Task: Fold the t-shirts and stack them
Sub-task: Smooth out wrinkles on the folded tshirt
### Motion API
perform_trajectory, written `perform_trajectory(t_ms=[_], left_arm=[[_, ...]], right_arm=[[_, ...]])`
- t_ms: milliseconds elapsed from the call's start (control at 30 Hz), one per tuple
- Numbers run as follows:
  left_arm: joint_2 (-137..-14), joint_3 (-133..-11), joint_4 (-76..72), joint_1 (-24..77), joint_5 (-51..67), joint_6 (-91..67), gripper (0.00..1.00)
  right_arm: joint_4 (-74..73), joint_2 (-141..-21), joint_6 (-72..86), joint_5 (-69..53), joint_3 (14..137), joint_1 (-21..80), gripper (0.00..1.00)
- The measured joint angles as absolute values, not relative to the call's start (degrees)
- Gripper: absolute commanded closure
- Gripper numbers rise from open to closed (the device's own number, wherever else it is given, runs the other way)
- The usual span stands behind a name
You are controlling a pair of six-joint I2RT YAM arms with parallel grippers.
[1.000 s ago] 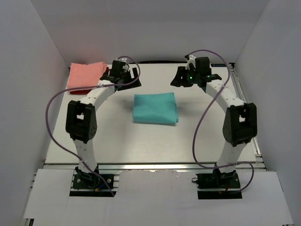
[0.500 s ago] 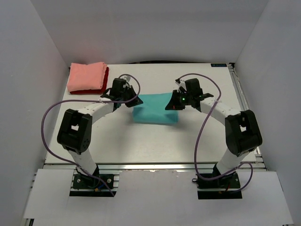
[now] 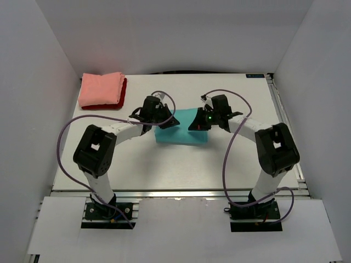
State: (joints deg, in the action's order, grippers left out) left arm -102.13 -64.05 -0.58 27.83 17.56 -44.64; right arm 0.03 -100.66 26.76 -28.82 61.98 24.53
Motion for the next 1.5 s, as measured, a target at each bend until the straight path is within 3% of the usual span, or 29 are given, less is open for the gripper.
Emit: perform_trajectory(t_ms=[433, 767, 1500], left_arm=[[-106.5, -51.5, -12.5, 28.6, 18.5, -51.9, 1.00], [-106.5, -48.6, -17.7, 28.6, 19.0, -53.2, 1.00], [-91.8, -44.7, 6.4, 24.3, 3.5, -41.0, 1.00]], right_arm=[[7.1, -106.9, 29.9, -31.4, 57.9, 26.0, 1.00], [12.8, -109.7, 30.0, -32.6, 54.5, 25.9, 1.00], [12.9, -109.7, 29.5, -32.1, 54.7, 26.0, 1.00]])
